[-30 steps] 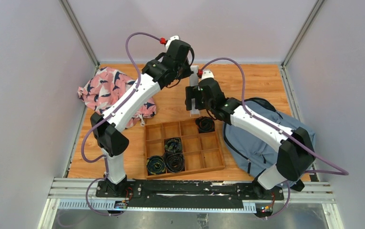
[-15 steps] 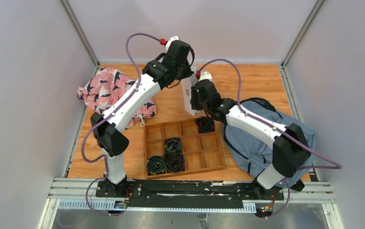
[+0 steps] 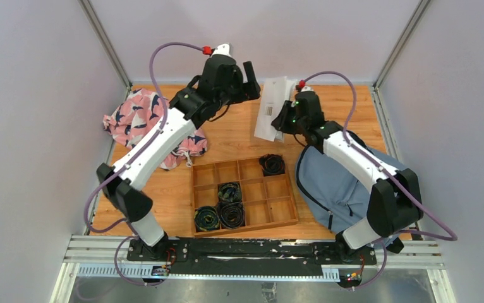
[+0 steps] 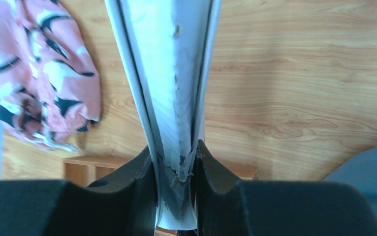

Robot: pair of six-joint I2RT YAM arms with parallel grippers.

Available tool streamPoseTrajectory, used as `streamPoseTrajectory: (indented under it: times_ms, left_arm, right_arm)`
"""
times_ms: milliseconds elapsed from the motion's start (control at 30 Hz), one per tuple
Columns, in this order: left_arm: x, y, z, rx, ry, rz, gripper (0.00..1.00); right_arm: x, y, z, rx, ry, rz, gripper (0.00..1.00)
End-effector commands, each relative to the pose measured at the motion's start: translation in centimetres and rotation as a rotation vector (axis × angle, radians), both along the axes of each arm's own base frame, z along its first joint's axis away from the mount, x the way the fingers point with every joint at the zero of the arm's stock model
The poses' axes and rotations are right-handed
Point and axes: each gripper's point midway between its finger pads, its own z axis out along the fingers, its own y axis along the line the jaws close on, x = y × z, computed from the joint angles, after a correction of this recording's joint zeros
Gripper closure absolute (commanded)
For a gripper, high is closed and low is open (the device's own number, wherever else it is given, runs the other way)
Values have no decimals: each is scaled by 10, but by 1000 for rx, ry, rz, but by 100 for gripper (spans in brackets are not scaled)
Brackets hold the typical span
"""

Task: Pack the student bag
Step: Pick up the book from the center of the board.

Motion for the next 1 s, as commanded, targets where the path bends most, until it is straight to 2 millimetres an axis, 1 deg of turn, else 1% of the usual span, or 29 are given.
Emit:
streamPoseTrajectory:
  times_ms: [0,33,67,100,133,200,233,333,400,433,500,600,633,700,833,967]
  left_arm:
    - [-14,4,43,28,-251,-168,4]
    - [-17,4,44,60,-298,-208,4]
    - [-22,4,34,108,-327,-261,4]
    - [-27,2,31,151,-367,-318,2]
    - [-33,1,32,187,-419,-377,0]
    - [-47,-4,22,265,-498,-488,0]
    - [-55,-3,19,344,-565,-531,0]
    - [-72,-8,-5,572,-677,-574,0]
    - [-81,-13,-26,720,-713,-621,0]
    - [-84,-16,-33,772,-732,-631,0]
    - [-89,-20,-44,837,-767,-652,0]
    - [-105,-26,-49,843,-875,-677,0]
    - [-108,-27,-48,843,-912,-659,0]
    - [-107,-27,-52,884,-927,-627,0]
    - [-95,-30,-66,982,-929,-580,0]
    - [-84,-30,-62,1024,-944,-481,0]
  right_arm:
    - [6,-17,49,281,13,26,76]
    - [5,-20,55,333,34,46,76]
    - [6,-26,61,381,51,53,76]
    - [6,-30,65,426,76,56,76]
    - [6,-36,67,470,105,51,76]
    - [6,-42,71,559,171,41,76]
    - [5,-43,72,612,210,32,77]
    - [1,-39,77,724,289,43,78]
    - [-1,-35,78,805,346,48,78]
    - [-2,-32,80,844,363,61,78]
    - [-4,-29,81,904,405,71,78]
    - [-5,-27,78,952,446,61,78]
    - [-6,-27,77,961,455,56,78]
    - [-7,-26,79,979,462,62,78]
    - [-11,-24,88,1007,473,84,77]
    - [-17,-24,92,1011,477,98,76]
